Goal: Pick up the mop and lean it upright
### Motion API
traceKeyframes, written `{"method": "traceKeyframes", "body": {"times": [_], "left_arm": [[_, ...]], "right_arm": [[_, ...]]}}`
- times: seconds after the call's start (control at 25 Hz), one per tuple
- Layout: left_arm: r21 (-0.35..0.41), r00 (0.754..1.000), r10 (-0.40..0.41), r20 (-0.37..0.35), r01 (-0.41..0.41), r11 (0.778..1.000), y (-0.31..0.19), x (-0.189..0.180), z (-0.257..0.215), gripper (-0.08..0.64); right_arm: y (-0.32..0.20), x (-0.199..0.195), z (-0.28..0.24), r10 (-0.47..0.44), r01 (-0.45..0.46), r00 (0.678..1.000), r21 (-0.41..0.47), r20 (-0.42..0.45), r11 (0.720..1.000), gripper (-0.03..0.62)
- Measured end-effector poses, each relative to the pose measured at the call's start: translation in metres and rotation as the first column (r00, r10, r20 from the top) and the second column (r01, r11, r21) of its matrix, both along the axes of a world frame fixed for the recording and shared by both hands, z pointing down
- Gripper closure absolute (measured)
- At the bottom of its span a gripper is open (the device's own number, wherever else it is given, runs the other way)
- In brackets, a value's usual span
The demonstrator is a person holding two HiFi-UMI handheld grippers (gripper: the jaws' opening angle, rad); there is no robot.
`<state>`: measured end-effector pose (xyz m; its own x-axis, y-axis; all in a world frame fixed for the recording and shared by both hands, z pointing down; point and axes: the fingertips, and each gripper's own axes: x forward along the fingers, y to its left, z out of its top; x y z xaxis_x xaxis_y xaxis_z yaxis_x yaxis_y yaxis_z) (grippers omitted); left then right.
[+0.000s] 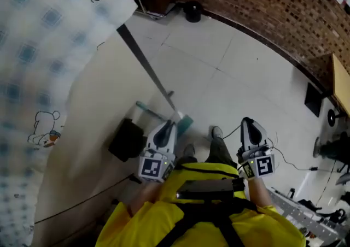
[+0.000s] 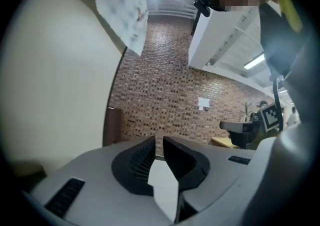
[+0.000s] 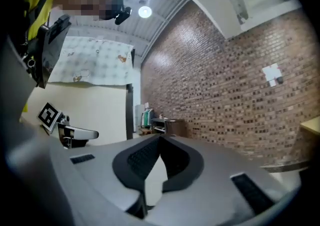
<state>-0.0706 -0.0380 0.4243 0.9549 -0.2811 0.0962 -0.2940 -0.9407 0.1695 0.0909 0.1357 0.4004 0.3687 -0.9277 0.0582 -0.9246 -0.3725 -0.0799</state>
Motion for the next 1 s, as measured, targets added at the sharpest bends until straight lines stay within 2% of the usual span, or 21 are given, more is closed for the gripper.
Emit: {"method": "traceKeyframes", "body": {"times": [0.08,0.12,0.2,0.24,0.36,0.48,0.6,0.72,0.84,0.92,1.0], "left_arm": [[0.004,0.993,-0.118,0.022,0.118,0.993,-0.017,-0.014,0.004,0.508],[0.006,0.981,-0.191,0.035,0.191,0.982,-0.024,-0.022,0.006,0.508],[0.001,0.945,-0.321,0.064,0.321,0.947,-0.034,-0.037,0.015,0.489],[-0.015,0.927,-0.366,0.078,0.368,0.93,-0.035,-0.04,0.021,0.461],[-0.055,0.867,-0.483,0.123,0.492,0.869,-0.036,-0.042,0.053,0.456],[-0.105,0.786,-0.6,0.15,0.616,0.781,-0.045,-0.029,0.093,0.418],[-0.134,0.696,-0.699,0.161,0.717,0.683,-0.072,-0.015,0.13,0.398],[-0.113,0.589,-0.784,0.196,0.808,0.578,-0.112,-0.014,0.169,0.398],[-0.064,0.479,-0.842,0.249,0.875,0.479,-0.15,-0.026,0.196,0.397],[-0.047,0.427,-0.863,0.27,0.901,0.431,-0.166,-0.037,0.208,0.397],[-0.021,0.398,-0.869,0.293,0.911,0.411,-0.18,-0.042,0.218,0.394]], "right_arm": [[-0.039,0.01,0.01,-0.119,0.119,0.993,-0.023,0.014,0.993,0.585],[-0.062,0.015,0.014,-0.193,0.193,0.981,-0.027,0.027,0.981,0.584],[-0.103,0.019,0.017,-0.329,0.331,0.942,-0.028,0.058,0.943,0.584],[-0.117,0.019,0.019,-0.379,0.382,0.923,-0.031,0.071,0.924,0.584],[-0.147,0.021,0.031,-0.502,0.509,0.858,-0.051,0.11,0.859,0.584],[-0.169,0.028,0.047,-0.606,0.616,0.786,-0.065,0.122,0.785,0.584],[-0.175,0.042,0.069,-0.655,0.668,0.744,-0.106,0.133,0.737,0.584],[-0.175,0.059,0.089,-0.692,0.707,0.707,-0.147,0.147,0.692,0.584],[-0.174,0.072,0.098,-0.711,0.728,0.685,-0.179,0.161,0.661,0.584],[-0.172,0.078,0.102,-0.713,0.733,0.68,-0.19,0.172,0.653,0.584],[-0.171,0.081,0.108,-0.708,0.735,0.678,-0.2,0.195,0.648,0.584]]}}
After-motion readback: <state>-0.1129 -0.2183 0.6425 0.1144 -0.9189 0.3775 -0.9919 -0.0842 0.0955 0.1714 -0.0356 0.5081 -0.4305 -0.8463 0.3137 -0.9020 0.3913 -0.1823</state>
